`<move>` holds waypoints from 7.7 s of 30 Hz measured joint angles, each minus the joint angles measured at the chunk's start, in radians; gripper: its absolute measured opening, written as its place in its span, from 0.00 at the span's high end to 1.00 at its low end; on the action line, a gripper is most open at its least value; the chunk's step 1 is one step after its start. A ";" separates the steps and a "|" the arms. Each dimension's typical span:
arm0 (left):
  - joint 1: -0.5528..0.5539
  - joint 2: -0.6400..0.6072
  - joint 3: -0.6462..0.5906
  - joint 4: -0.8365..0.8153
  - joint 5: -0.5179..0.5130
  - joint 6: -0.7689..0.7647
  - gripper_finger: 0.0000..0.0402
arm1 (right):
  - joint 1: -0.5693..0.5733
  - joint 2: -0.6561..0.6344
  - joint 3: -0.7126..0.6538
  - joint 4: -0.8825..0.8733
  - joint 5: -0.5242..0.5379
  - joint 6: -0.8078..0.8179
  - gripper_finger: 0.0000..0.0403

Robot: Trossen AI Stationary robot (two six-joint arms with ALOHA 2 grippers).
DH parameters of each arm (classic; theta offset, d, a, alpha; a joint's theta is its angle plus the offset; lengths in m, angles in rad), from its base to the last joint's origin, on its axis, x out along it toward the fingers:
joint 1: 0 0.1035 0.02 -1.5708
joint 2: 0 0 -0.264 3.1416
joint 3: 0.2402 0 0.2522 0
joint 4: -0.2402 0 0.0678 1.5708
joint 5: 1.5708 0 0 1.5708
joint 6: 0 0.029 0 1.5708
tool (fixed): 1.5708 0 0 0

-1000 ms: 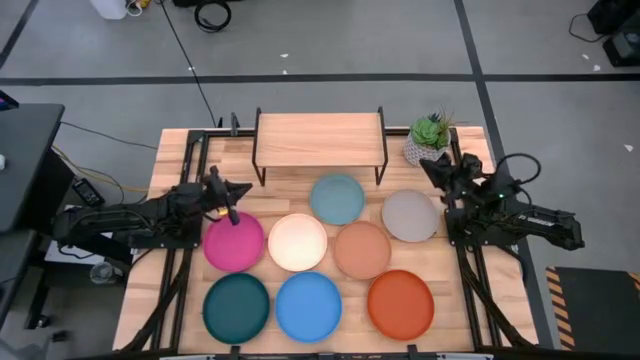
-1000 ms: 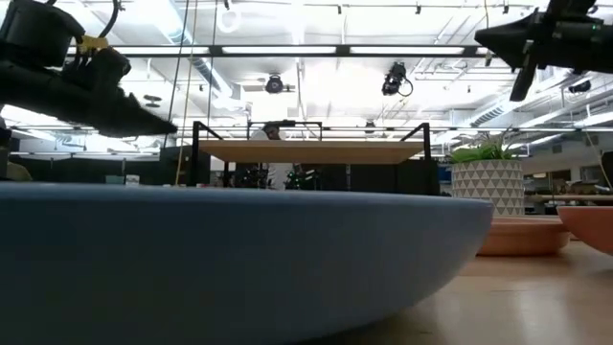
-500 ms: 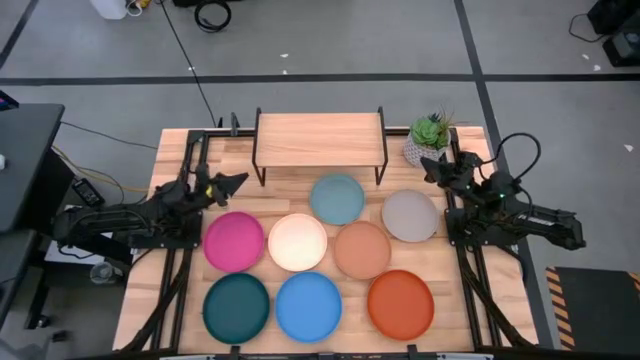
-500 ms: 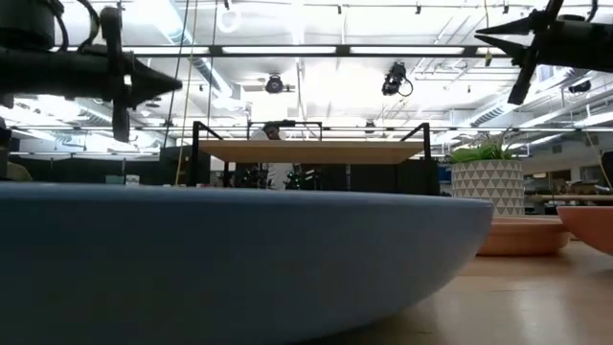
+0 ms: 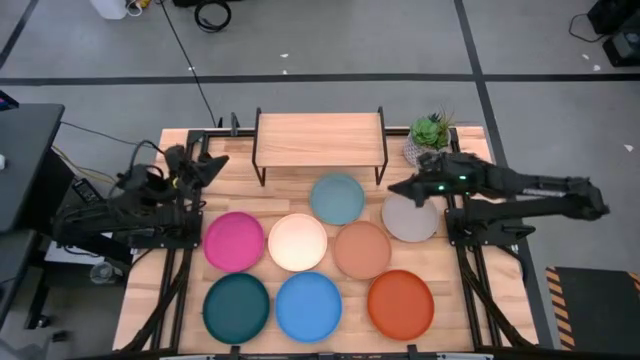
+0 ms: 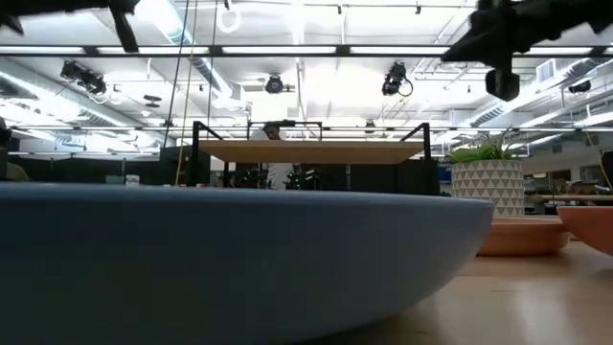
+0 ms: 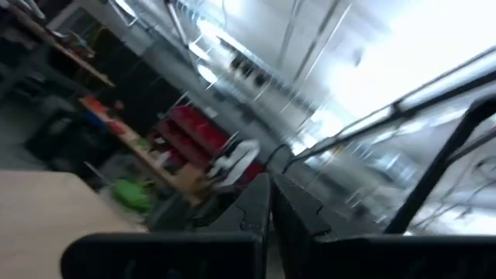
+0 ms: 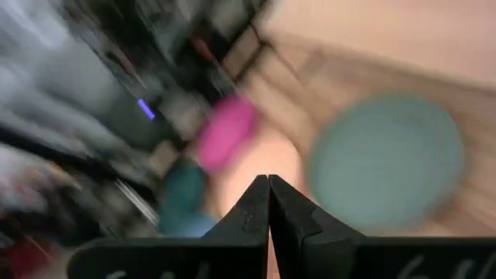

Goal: Place and stack plates onto a shelf
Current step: Put the brown plate on the shelf, then stack the white plate on top of the brown plate on the shelf

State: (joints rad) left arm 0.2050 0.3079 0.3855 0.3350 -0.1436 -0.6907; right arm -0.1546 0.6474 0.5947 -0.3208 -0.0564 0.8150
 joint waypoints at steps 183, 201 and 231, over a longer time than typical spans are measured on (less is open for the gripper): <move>-0.147 1.047 0.538 -0.847 0.199 -0.245 0.96 | -0.104 0.768 1.096 -0.784 0.098 -0.661 0.73; 0.211 1.381 1.345 -1.351 0.381 0.254 0.96 | -0.184 0.652 1.096 -0.805 0.146 -0.625 0.77; 0.399 1.748 1.627 -1.111 0.250 0.278 0.96 | -0.187 0.623 1.096 -0.795 0.164 -0.660 0.77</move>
State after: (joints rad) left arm 0.6041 2.0563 2.0129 -0.7759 0.1066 -0.4131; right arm -0.3420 1.2701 1.6905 -1.1163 0.1074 0.1554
